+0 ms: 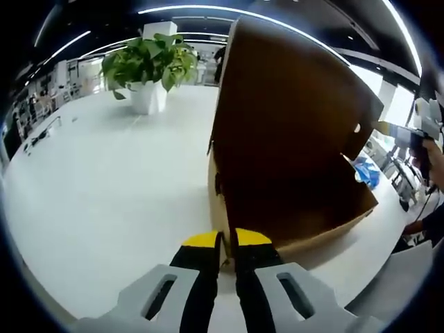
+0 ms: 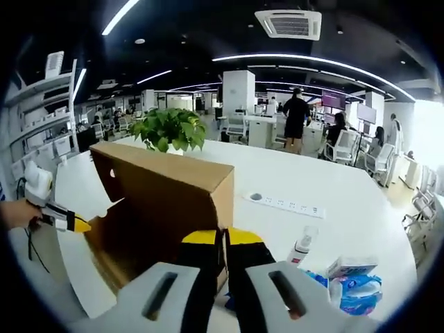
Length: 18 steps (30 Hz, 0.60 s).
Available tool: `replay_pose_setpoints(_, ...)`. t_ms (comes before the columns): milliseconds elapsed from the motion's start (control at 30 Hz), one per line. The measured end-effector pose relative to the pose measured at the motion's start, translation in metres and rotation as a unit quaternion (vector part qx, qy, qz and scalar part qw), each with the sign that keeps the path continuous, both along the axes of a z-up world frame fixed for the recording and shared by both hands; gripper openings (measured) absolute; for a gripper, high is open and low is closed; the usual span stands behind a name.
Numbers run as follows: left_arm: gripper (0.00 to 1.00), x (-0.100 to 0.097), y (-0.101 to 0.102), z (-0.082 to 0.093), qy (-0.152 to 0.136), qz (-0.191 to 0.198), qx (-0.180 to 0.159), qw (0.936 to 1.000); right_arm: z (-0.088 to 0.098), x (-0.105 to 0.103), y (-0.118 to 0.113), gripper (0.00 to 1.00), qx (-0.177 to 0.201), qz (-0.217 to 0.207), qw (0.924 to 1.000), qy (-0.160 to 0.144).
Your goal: Operate the shoe box by opening the lid, removing the specified soft item, and placing it in the target area until the item is outside and the box remains undamaged.
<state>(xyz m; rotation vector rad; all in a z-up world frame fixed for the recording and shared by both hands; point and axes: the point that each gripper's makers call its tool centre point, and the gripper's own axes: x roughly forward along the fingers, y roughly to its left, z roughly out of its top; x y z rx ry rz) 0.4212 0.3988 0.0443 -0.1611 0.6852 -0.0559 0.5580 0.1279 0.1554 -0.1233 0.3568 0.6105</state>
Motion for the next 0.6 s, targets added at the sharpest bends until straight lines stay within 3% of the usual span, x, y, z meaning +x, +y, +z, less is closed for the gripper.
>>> replay_pose_setpoints(267,0.06,-0.002,0.002,0.003,-0.002,-0.004,0.006,1.0,-0.007,-0.013,-0.003,0.02,0.001,0.002,1.0,0.001)
replay_pose_setpoints(600,0.09,-0.001,0.01,0.028,-0.035,-0.002,0.018,0.9992,-0.019,-0.032,-0.005,0.02,-0.004,0.008,0.9999,0.005)
